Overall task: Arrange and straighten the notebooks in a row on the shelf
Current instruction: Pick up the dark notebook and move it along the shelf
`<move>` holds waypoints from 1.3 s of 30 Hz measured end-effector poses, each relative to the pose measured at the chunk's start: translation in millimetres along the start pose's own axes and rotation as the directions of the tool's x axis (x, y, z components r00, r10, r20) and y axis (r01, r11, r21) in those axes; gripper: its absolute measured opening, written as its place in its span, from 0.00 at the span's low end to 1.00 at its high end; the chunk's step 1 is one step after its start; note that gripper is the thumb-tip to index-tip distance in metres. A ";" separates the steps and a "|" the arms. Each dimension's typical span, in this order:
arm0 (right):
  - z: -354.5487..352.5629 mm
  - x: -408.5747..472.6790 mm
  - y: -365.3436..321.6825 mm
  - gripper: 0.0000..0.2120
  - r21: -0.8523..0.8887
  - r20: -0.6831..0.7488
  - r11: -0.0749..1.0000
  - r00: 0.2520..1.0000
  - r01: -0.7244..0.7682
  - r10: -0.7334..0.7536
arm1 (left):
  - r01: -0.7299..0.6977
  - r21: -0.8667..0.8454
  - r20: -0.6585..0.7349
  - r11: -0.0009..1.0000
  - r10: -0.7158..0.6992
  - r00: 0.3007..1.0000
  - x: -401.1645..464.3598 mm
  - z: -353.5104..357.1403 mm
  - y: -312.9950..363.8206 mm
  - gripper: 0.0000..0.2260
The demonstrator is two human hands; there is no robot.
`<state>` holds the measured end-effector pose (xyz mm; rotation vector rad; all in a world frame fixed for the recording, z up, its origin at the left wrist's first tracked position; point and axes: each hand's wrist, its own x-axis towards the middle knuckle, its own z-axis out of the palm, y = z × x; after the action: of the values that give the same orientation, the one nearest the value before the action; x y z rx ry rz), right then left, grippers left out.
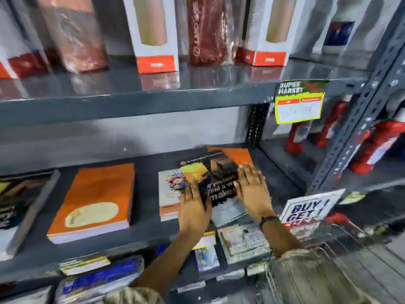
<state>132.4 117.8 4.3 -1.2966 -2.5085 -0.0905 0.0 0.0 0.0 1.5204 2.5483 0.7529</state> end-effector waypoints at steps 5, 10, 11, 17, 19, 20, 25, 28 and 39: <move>29.0 20.5 27.7 0.25 0.010 0.338 0.985 0.927 -0.173 0.160 | 0.399 -0.292 0.077 0.869 -0.394 0.916 37.4 23.8 16.0 0.27; 33.2 27.4 30.3 0.23 0.077 0.227 0.964 0.946 -0.253 0.230 | 0.608 -0.626 0.306 0.487 -0.564 0.767 64.4 17.8 15.2 0.18; 33.8 29.7 29.9 0.22 0.104 0.218 0.956 0.944 -0.274 0.247 | 0.625 -0.648 0.347 0.436 -0.562 0.751 69.0 17.1 12.7 0.17; 30.7 33.9 20.2 0.23 0.137 0.196 0.919 0.919 -0.370 0.341 | 0.601 -0.735 0.428 0.314 -0.472 0.770 79.6 15.2 18.0 0.13; 24.5 36.7 8.5 0.23 0.203 0.216 0.887 0.903 -0.415 0.373 | 0.516 -0.825 0.390 0.231 -0.429 0.815 75.9 3.3 11.1 0.09; 19.5 39.0 1.4 0.24 0.241 0.234 0.878 0.903 -0.413 0.360 | 0.473 -0.864 0.368 0.169 -0.429 0.825 74.6 -5.2 2.5 0.07; -5.0 54.9 -80.4 0.22 0.573 0.401 0.710 0.895 -0.410 0.193 | 0.348 -0.937 0.300 0.010 -0.482 0.823 58.9 -75.2 -88.7 0.13; -7.8 59.9 -168.8 0.17 0.777 0.477 0.410 0.872 -0.478 0.111 | 0.336 -0.937 0.234 0.099 -0.538 0.810 40.3 -137.3 -169.4 0.05; 30.9 54.7 -494.4 0.15 0.804 0.595 0.188 0.771 -0.564 -0.229 | 0.548 -0.640 -0.082 0.539 -0.756 0.649 -8.3 -291.1 -473.2 0.12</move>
<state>-302.6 -123.5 34.8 -0.9767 -1.8454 2.0133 -467.5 -297.4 41.3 0.1609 2.4396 1.5391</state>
